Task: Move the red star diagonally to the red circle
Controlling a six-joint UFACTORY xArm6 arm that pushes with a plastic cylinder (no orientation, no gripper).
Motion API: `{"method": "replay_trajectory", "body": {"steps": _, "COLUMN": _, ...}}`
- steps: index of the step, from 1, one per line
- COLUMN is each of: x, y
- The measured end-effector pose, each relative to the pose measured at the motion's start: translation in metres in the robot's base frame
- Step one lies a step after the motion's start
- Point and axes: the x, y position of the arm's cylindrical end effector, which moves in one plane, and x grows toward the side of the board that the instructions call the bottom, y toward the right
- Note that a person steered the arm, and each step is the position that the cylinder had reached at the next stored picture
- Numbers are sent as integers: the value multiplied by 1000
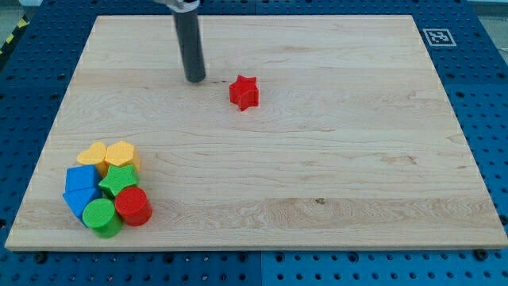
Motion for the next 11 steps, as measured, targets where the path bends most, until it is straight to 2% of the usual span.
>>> {"method": "replay_trajectory", "body": {"steps": 1, "x": 11, "y": -9}}
{"method": "replay_trajectory", "body": {"steps": 4, "x": 11, "y": 58}}
{"method": "replay_trajectory", "body": {"steps": 10, "x": 11, "y": 110}}
{"method": "replay_trajectory", "body": {"steps": 11, "x": -26, "y": 116}}
